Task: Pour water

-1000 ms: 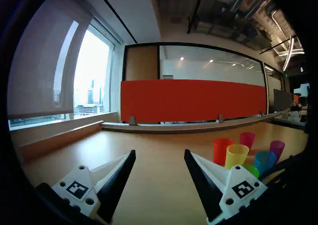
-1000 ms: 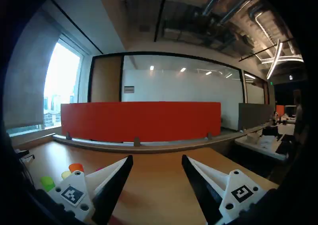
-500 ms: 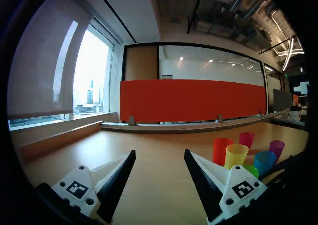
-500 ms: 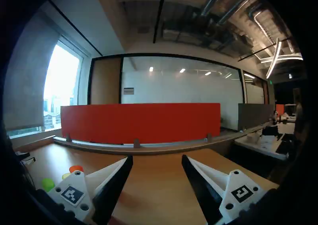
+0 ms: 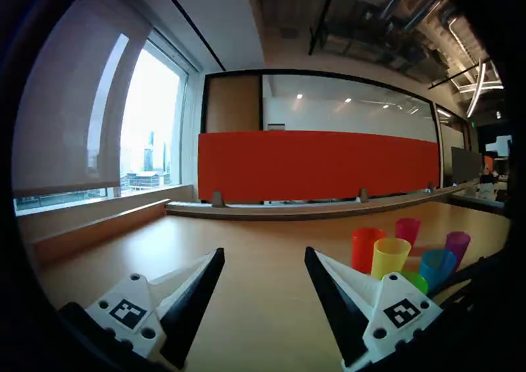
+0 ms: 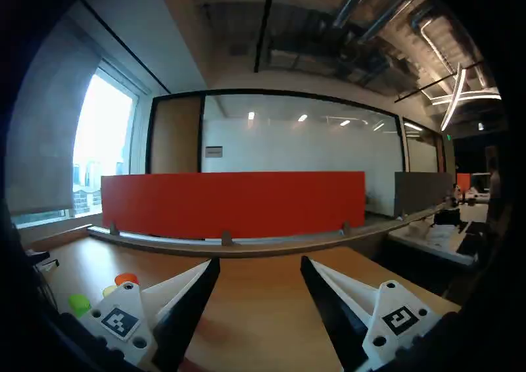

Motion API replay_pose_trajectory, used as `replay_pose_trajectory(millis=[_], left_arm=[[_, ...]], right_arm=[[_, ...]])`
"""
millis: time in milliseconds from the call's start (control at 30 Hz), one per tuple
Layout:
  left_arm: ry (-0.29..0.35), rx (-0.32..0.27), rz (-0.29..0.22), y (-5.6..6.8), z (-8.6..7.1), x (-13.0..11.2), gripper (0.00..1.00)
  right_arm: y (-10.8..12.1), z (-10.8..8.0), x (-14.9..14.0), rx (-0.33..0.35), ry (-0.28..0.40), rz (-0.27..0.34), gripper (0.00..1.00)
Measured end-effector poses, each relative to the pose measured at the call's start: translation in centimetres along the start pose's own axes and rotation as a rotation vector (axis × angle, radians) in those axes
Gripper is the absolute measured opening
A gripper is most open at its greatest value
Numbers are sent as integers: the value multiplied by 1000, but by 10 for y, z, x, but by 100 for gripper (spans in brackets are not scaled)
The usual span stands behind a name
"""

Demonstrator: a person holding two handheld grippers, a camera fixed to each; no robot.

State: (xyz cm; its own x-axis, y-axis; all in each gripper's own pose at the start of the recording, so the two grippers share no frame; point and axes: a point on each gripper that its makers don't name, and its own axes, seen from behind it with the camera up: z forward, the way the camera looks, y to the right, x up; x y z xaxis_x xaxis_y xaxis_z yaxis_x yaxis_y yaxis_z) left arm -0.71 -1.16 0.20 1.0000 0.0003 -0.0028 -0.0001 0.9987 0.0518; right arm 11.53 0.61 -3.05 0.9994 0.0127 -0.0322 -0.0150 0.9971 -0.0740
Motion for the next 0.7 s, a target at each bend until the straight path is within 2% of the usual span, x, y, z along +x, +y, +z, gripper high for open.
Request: replay_pose_trajectory(millis=[300, 700], left_arm=[[0, 0, 0, 0, 0, 0, 90], [0, 0, 0, 0, -1, 0, 90]], right_arm=[[8, -2, 5, 7, 32, 12, 95], [-1, 2, 7, 47, 73, -23, 97]])
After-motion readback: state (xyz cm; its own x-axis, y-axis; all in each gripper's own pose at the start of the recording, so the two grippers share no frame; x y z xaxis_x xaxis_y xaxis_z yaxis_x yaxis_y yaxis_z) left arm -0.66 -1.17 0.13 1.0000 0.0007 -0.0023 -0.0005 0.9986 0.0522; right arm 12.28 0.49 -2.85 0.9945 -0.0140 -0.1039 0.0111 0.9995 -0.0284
